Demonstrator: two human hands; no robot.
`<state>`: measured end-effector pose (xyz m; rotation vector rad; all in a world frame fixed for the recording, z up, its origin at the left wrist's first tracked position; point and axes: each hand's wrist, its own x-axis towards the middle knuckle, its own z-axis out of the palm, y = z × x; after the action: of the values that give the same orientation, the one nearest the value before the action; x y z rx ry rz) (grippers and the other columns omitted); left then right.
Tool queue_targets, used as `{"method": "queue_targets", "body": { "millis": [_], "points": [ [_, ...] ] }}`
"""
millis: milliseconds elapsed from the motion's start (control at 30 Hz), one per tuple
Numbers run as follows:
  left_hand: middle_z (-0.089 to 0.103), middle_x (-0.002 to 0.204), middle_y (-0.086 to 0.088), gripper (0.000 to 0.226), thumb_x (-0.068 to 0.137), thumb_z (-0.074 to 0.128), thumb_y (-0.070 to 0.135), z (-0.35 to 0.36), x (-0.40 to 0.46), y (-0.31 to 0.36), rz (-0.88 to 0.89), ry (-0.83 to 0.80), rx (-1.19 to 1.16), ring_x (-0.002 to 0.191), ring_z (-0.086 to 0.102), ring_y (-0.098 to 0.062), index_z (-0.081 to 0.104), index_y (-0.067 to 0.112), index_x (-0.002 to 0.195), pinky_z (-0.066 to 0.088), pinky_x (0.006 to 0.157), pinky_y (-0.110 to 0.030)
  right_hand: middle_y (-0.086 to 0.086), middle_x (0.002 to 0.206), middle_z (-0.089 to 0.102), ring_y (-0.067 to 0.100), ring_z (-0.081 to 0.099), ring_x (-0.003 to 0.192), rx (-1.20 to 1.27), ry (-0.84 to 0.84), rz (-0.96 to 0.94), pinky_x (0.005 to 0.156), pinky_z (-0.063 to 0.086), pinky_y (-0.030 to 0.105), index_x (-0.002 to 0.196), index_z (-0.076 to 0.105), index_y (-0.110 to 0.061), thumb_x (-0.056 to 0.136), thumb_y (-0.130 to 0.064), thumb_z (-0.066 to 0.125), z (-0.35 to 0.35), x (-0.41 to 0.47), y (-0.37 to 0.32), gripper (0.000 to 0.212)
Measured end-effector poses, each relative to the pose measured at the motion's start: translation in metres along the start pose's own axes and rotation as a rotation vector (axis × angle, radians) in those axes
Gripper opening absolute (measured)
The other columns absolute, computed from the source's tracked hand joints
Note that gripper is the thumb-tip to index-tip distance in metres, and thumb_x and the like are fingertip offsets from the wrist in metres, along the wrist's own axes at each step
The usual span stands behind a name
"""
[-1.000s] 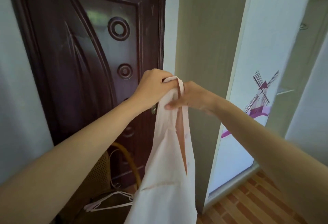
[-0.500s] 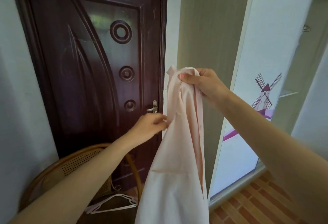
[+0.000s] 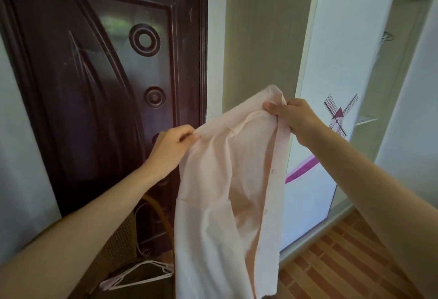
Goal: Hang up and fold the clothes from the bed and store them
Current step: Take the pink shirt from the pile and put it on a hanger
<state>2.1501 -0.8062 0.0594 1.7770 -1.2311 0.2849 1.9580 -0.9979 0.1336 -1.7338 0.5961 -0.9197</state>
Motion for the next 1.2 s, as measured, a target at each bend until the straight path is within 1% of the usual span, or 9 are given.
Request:
{"method": "queue_targets", "body": {
  "millis": [167,267,333,433,533,667,833,967,1200],
  "points": [
    [0.058,0.068,0.001,0.021,0.098,0.055,0.021,-0.017,0.028,0.023,0.135,0.03,0.125,0.064,0.051,-0.011,0.063,0.009,0.083,0.039,0.064,-0.024,0.005,0.079,0.063,0.026,0.06,0.081,-0.118,0.003,0.053,0.063,0.048,0.023,0.083,0.067,-0.006,0.085,-0.006,0.072,-0.011,0.007,0.024,0.006],
    [0.064,0.079,0.005,0.02,0.099,0.053,0.024,-0.021,0.036,0.034,0.25,0.002,0.233,0.079,0.06,-0.019,0.066,0.014,0.088,0.048,0.075,-0.04,0.001,0.119,0.06,0.017,0.055,0.112,-0.223,-0.047,-0.087,0.092,0.043,0.026,0.128,0.06,-0.013,0.079,-0.012,0.081,0.001,0.005,0.019,0.054],
    [0.064,0.083,0.009,0.02,0.099,0.052,0.025,-0.019,0.037,0.04,0.313,-0.044,0.28,0.083,0.06,-0.018,0.067,0.016,0.09,0.048,0.077,-0.04,-0.007,0.125,0.059,0.006,0.053,0.117,-0.305,-0.169,-0.245,0.1,0.039,0.022,0.134,0.056,-0.022,0.077,-0.024,0.083,0.016,-0.001,0.008,0.063],
    [0.059,0.078,0.014,0.021,0.098,0.051,0.032,-0.015,0.037,0.05,0.374,-0.11,0.304,0.082,0.058,-0.014,0.068,0.022,0.09,0.046,0.072,-0.035,-0.011,0.114,0.067,-0.005,0.059,0.103,-0.477,-0.371,-0.46,0.09,0.039,0.005,0.122,0.065,-0.022,0.085,-0.027,0.076,0.042,-0.012,-0.003,0.038],
    [0.059,0.077,0.01,0.022,0.098,0.053,0.031,-0.017,0.036,0.054,0.418,-0.153,0.38,0.08,0.059,-0.017,0.07,0.02,0.09,0.046,0.07,-0.035,-0.006,0.082,0.068,0.005,0.059,0.077,-0.541,-0.39,-0.513,0.074,0.044,0.016,0.098,0.071,-0.012,0.089,-0.018,0.071,0.064,-0.014,-0.002,0.011],
    [0.062,0.069,0.008,0.02,0.094,0.059,0.037,-0.026,0.028,0.05,0.367,-0.193,0.398,0.07,0.059,-0.013,0.067,0.02,0.088,0.046,0.065,-0.034,-0.012,0.056,0.045,0.005,0.041,0.054,-0.595,-0.463,-0.463,0.056,0.033,0.015,0.079,0.062,-0.002,0.095,-0.017,0.063,0.08,-0.018,0.012,0.023],
    [0.05,0.057,0.008,0.028,0.081,0.071,0.047,-0.04,0.017,0.037,0.179,-0.188,0.321,0.055,0.047,-0.008,0.061,0.022,0.076,0.037,0.055,-0.027,0.002,0.079,0.054,0.023,0.049,0.073,-0.708,-0.43,-0.485,0.066,0.036,0.031,0.087,0.048,-0.01,0.106,-0.024,0.039,0.103,-0.029,0.031,0.026],
    [0.045,0.055,0.009,0.032,0.075,0.077,0.047,-0.049,0.014,0.033,0.132,-0.141,0.322,0.054,0.044,-0.005,0.062,0.018,0.075,0.029,0.052,-0.022,-0.003,0.073,0.051,0.025,0.05,0.073,-0.682,-0.414,-0.477,0.063,0.029,0.031,0.097,0.048,-0.009,0.106,-0.031,0.037,0.116,-0.04,0.041,0.026],
    [0.063,0.07,-0.007,0.049,0.066,0.079,0.057,-0.05,0.004,0.01,0.053,-0.313,0.448,0.068,0.058,-0.023,0.062,0.012,0.076,0.044,0.063,-0.041,0.015,0.101,0.068,0.037,0.061,0.096,-1.077,-0.158,-0.693,0.073,0.041,0.038,0.111,0.055,-0.011,0.102,-0.047,0.041,0.096,-0.021,0.01,0.04]
  ]
}}
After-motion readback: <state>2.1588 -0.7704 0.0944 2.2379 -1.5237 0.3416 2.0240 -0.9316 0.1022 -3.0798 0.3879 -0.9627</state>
